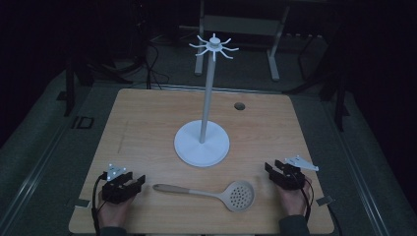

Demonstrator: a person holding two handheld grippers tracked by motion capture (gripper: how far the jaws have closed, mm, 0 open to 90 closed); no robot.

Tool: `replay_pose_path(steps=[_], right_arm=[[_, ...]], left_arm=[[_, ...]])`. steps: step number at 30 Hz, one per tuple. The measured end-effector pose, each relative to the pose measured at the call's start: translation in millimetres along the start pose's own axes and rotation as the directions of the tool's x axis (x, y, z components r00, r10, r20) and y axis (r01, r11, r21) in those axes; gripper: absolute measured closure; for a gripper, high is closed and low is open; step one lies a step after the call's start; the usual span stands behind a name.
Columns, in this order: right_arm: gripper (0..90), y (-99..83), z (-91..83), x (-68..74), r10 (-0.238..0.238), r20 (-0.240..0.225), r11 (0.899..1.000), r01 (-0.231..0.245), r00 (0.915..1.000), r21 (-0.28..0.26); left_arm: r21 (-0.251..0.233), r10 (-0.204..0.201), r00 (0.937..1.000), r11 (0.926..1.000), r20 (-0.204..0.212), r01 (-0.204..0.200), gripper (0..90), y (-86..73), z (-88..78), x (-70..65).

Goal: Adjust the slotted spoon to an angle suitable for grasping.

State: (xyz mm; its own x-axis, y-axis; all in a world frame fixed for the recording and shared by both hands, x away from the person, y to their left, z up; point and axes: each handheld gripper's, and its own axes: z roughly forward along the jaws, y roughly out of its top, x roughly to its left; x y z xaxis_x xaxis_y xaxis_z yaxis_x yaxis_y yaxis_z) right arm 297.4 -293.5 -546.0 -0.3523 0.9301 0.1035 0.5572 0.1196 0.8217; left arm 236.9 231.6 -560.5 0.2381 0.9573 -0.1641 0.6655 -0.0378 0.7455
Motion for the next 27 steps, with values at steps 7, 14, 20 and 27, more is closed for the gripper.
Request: replay_pose_path(steps=[7, 14, 20, 27], right_arm=[[55.7, 8.7, -12.5, 6.3, -0.034, -0.006, 0.998, 0.033, 0.9994, -0.058], [57.6, 17.3, -22.7, 14.6, -0.071, -0.014, 0.993, 0.069, 0.9974, -0.091], [66.0, 23.9, -30.8, 24.0, -0.102, -0.025, 0.989, 0.099, 0.9944, -0.113], [79.8, 31.9, -41.8, 39.8, -0.167, 0.003, 0.976, 0.166, 0.9859, -0.145]], left_arm=[[0.0, 0.002, 1.0, 1.0, 0.001, -0.002, 45.4, -0.4, -0.6, 0.3], [0.011, 0.016, 0.9998, 0.9998, 0.01, -0.017, 48.3, -0.4, 0.0, -2.2], [0.047, 0.053, 0.9982, 0.9974, 0.028, -0.054, 57.2, -1.3, 3.5, -7.7], [0.098, 0.113, 0.9913, 0.9879, 0.067, -0.12, 80.4, -2.3, 7.5, -18.3]])
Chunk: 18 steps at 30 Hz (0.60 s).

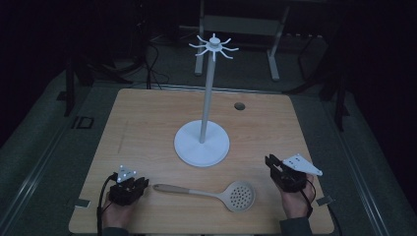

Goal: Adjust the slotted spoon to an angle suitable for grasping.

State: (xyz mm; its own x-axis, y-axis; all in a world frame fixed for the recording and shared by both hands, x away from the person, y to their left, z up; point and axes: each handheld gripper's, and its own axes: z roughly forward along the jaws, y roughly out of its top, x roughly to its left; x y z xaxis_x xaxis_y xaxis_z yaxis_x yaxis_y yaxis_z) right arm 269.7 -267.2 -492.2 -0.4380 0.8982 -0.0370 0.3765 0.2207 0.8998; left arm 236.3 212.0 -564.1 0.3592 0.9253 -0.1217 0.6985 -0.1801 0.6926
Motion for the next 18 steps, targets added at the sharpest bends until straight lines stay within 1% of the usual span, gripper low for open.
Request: replay_pose_path(steps=[1, 3, 5, 7, 12, 13, 15, 18], right_arm=[[82.1, 1.6, -0.8, 2.0, -0.005, 0.007, 1.0, 0.005, 1.0, 0.007], [85.2, 3.6, -2.6, 4.8, -0.012, 0.013, 1.0, 0.012, 0.9998, 0.002], [85.8, 5.9, -5.0, 6.9, -0.025, 0.01, 1.0, 0.025, 0.9996, -0.006], [85.9, 7.5, -7.2, 8.2, -0.023, 0.01, 1.0, 0.023, 0.9997, -0.017], [85.4, 10.1, -11.9, 8.8, -0.017, 0.005, 0.999, 0.017, 0.9998, -0.035], [85.0, 10.5, -12.8, 8.9, -0.016, 0.005, 0.999, 0.016, 0.9999, -0.038], [82.6, 11.6, -14.3, 9.0, -0.013, 0.0, 0.999, 0.013, 0.9999, -0.044], [79.4, 12.5, -15.5, 8.8, -0.011, -0.005, 0.999, 0.011, 0.9999, -0.047]], left_arm=[[0.008, 0.006, 1.0, 0.9999, 0.0, -0.006, 83.1, 0.1, 0.8, -1.0], [0.018, 0.012, 0.9999, 0.9998, 0.002, -0.012, 86.2, 0.2, 1.9, -2.7], [0.022, 0.019, 0.9998, 0.9996, 0.004, -0.019, 88.0, 0.5, 2.0, -3.9], [0.025, 0.025, 0.9996, 0.9993, 0.011, -0.026, 88.7, 0.8, 2.3, -5.0], [0.034, 0.046, 0.9983, 0.9983, 0.034, -0.047, 89.2, 1.4, 3.2, -10.4], [0.035, 0.048, 0.9978, 0.9982, 0.045, -0.049, 89.2, 1.5, 3.7, -12.2], [0.037, 0.059, 0.9976, 0.9975, 0.037, -0.06, 89.5, 1.8, 3.8, -14.7], [0.038, 0.063, 0.997, 0.9972, 0.045, -0.064, 89.6, 2.2, 4.1, -14.6]])
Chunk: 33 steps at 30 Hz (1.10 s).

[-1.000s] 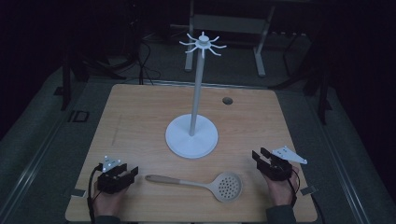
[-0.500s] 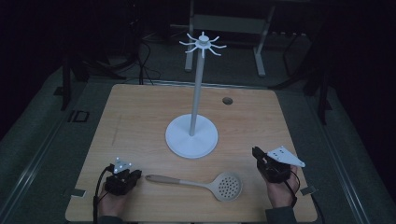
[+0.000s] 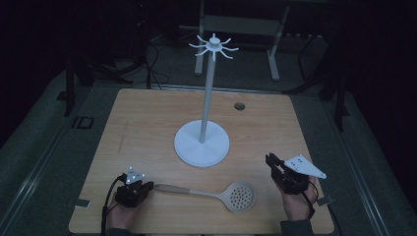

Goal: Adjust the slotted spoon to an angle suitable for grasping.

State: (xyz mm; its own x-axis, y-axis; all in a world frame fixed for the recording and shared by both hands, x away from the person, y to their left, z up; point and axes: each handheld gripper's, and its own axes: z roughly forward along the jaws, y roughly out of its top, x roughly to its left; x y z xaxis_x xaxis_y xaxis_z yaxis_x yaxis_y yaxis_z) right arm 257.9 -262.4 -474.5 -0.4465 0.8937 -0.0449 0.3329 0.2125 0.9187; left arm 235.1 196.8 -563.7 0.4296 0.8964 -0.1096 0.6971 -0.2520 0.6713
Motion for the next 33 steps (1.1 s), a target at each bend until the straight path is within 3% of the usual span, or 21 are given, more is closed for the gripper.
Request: replay_pose_path(steps=[7, 8, 11, 14, 20, 27, 33], right_arm=[[77.7, 0.6, -0.9, -0.3, 0.005, -0.009, 1.0, -0.005, 0.9999, -0.003], [77.7, 0.7, -1.1, -0.3, 0.005, -0.01, 1.0, -0.005, 0.9999, -0.002], [76.9, 1.3, -2.1, -0.6, 0.012, -0.017, 1.0, -0.012, 0.9998, -0.001], [76.9, 1.8, -2.5, -1.2, 0.012, -0.022, 1.0, -0.012, 0.9997, -0.001], [76.4, 4.5, -6.4, -1.7, 0.007, -0.029, 1.0, -0.008, 0.9996, -0.008], [76.0, 5.0, -6.0, -3.1, 0.002, -0.04, 1.0, -0.002, 0.9992, -0.004], [74.8, 9.0, -7.6, -1.0, -0.027, -0.053, 1.0, 0.026, 0.9982, -0.007]], left_arm=[[0.005, 0.017, 0.9995, 0.9998, 0.026, -0.017, 89.7, 4.6, 5.2, -8.3], [0.004, 0.029, 0.9985, 0.9995, 0.046, -0.03, 89.7, 8.0, 9.6, -16.1], [0.004, 0.052, 0.997, 0.9986, 0.057, -0.053, 89.6, 12.9, 15.5, -26.0], [-0.002, 0.045, 0.996, 0.999, 0.078, -0.045, 89.7, 19.5, 24.3, -34.8], [-0.006, 0.074, 0.9934, 0.9972, 0.087, -0.074, 89.6, 37.4, 43.6, -53.5], [-0.006, 0.068, 0.9937, 0.9977, 0.089, -0.068, 89.5, 55.4, 61.7, -64.0], [-0.004, 0.073, 0.9931, 0.9973, 0.092, -0.073, 88.1, 63.4, 68.0, -64.0]])
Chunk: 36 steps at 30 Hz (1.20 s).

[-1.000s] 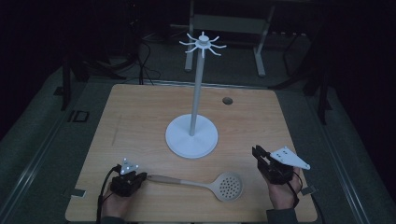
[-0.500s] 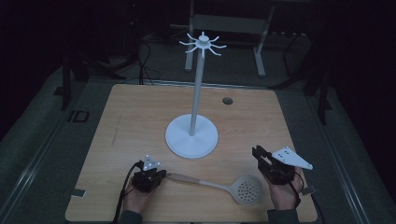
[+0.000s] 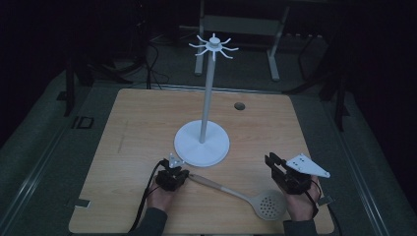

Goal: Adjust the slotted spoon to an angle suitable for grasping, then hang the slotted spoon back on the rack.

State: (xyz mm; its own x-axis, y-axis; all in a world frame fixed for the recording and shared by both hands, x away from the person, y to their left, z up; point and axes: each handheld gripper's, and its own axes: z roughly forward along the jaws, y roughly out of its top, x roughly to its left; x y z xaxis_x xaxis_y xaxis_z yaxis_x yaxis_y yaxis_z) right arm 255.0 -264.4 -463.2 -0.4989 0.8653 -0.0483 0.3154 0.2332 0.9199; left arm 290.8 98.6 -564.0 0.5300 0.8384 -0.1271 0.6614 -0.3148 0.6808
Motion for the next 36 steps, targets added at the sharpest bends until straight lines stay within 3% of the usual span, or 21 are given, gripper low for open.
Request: replay_pose_path(steps=[11, 21, 30, 36], right_arm=[[64.3, 10.2, 2.3, 0.0, -0.048, -0.033, 0.998, 0.049, 0.9983, 0.04], [58.6, 19.3, 10.9, 5.4, -0.078, -0.062, 0.994, 0.082, 0.995, 0.067], [55.9, 28.0, 12.9, 8.5, -0.081, -0.053, 0.994, 0.084, 0.9954, 0.072], [55.5, 32.4, 15.4, 12.1, -0.099, -0.066, 0.99, 0.105, 0.9929, 0.092]], left_arm=[[-0.051, -0.026, 0.9991, 0.9984, -0.032, 0.024, 80.7, -2.7, -27.0, 21.7], [-0.099, -0.026, 0.995, 0.995, -0.097, 0.017, 66.4, -30.9, -55.3, 31.9], [-0.17, -0.087, 0.9876, 0.9834, -0.131, 0.064, 59.7, -50.9, -78.4, 44.0], [-0.176, -0.092, 0.9855, 0.9822, -0.142, 0.067, 58.2, -55.8, -83.4, 46.4]])
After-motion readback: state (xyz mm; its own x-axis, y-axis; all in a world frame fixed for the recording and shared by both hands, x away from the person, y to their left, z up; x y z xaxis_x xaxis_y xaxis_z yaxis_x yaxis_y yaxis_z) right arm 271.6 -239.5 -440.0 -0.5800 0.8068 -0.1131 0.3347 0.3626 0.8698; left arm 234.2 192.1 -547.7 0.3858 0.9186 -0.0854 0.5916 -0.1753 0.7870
